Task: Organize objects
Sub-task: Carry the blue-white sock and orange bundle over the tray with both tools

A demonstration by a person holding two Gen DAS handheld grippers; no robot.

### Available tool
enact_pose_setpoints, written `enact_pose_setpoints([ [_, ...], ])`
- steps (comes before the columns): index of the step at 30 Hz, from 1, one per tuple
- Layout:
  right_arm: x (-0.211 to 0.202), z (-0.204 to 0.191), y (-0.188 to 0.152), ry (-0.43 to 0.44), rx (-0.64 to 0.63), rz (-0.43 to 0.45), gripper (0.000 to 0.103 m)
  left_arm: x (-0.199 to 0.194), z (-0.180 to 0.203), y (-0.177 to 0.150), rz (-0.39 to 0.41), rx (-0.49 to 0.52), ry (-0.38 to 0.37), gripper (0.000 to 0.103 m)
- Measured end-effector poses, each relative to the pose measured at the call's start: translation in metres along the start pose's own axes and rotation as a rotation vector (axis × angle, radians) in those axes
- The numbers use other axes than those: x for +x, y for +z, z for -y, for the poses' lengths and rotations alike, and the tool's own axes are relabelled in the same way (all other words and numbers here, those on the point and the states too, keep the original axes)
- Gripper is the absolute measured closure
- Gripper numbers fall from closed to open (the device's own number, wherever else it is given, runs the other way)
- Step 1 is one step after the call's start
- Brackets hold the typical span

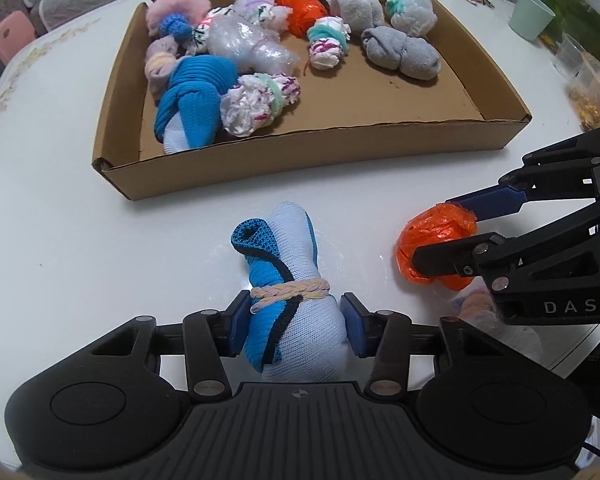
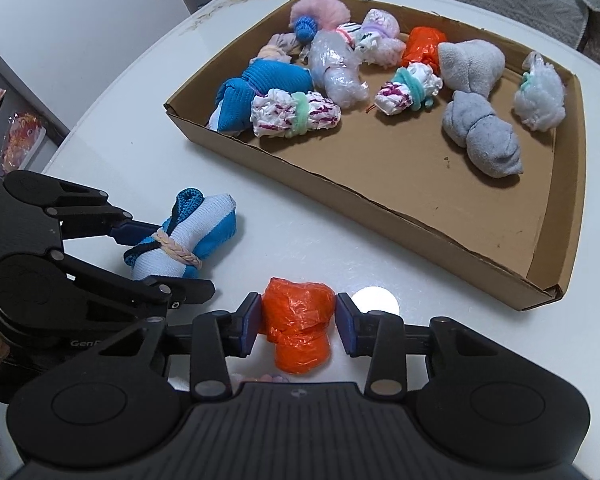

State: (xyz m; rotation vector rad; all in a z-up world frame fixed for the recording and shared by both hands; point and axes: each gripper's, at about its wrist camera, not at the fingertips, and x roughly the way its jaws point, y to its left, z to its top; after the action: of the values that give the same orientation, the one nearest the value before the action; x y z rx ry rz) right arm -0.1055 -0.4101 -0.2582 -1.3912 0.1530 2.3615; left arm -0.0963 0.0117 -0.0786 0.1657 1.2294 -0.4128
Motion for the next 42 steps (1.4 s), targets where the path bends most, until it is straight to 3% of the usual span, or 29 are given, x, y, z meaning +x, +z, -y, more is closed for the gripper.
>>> enact_pose_setpoints([
  [14, -0.002, -0.004, 0.002, 0.01, -0.026, 0.001, 0.072, -0.011, -0.001, 0.003, 0.033, 0.005, 0.019, 0.051],
  [27, -0.045, 0.026, 0.004, -0.02, 0.048, 0.127, 0.072, -0.041, 0.01, 0.029, 0.135, 0.04, 0.016, 0.05],
  [38, -0.078, 0.054, 0.017, -0.048, 0.116, 0.32, 0.072, -0.055, 0.017, 0.077, 0.23, 0.037, -0.052, 0.05],
  [42, -0.074, 0.062, 0.029, -0.053, 0.117, 0.345, 0.072, -0.045, 0.028, 0.094, 0.239, 0.063, -0.081, 0.05],
])
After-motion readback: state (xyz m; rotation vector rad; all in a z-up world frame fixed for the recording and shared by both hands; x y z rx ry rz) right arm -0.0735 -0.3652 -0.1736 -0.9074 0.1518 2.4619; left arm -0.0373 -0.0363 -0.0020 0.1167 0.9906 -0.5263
